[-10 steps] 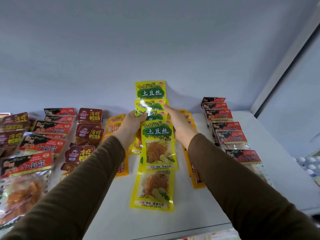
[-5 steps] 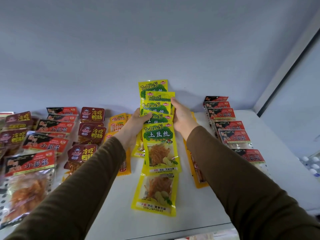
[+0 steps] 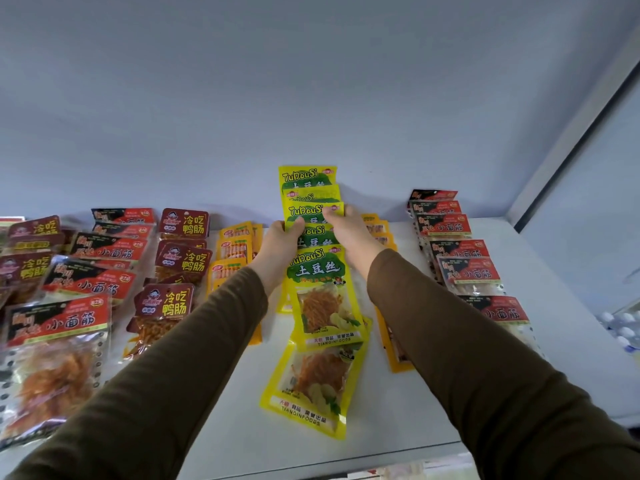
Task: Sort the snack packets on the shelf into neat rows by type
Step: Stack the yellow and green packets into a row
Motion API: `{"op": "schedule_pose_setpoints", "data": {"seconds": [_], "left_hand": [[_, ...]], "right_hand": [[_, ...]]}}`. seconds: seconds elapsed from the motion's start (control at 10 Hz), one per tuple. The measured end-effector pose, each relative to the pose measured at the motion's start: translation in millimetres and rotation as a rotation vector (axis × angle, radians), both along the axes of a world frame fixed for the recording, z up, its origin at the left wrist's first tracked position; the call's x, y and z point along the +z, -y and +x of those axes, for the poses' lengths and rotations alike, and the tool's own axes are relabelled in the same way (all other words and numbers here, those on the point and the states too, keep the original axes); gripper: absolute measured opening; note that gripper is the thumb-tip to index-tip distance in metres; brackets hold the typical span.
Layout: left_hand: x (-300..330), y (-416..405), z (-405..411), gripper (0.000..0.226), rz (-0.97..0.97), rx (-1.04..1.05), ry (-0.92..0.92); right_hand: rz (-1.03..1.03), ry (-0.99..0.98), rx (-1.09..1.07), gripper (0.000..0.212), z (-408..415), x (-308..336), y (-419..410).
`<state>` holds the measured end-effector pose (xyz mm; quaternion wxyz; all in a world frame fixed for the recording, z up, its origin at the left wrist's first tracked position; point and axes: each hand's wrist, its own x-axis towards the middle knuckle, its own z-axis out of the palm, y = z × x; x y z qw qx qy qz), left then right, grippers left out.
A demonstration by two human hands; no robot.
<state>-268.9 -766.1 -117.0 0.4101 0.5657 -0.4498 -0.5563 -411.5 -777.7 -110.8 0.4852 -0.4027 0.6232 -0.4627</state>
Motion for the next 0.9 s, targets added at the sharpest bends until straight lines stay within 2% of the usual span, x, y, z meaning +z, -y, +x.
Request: {"op": "schedule_pose_setpoints", "data": {"seconds": [0.1,0.3,0.5,0.6,0.7,0.8,0.9], "left_hand": [[15.4,-18.4,5.2,0.057,-0.043,-0.005,0.007],[22.0,-68.5,24.1,0.062,-0.108,-0.070,0.042],[9.3,-106.6,10.9,0.065,-0.032,-0.124,-0.002],[6.1,-108.9,2.3,0.069,0.030,-0.145,-0.033],[6.6,-105.5,2.0,0.071,0.046,-0.157,-0.028],[9.3,-108.3,4.7,0.074,0.062,-0.169,-0.048],[11.8,-101.1,9.8,0.073,0.064,-0.150,0.007]], "right_hand": [[0.017,0.007,0.034,0.061,-5.1,6.3,-10.3],[0.041,0.105,0.012,0.056,-17.0,17.2,-62.8],[0.104,0.151,0.010,0.062,-0.7,6.7,-124.4],[0.124,0.158,-0.002,0.052,4.6,7.0,-131.2],[0.116,0.150,-0.007,0.021,6.0,4.5,-130.9],[0.121,0.124,-0.001,0.020,5.4,5.0,-131.3],[0.107,0.127,-0.012,0.048,2.1,9.1,-125.0]]}}
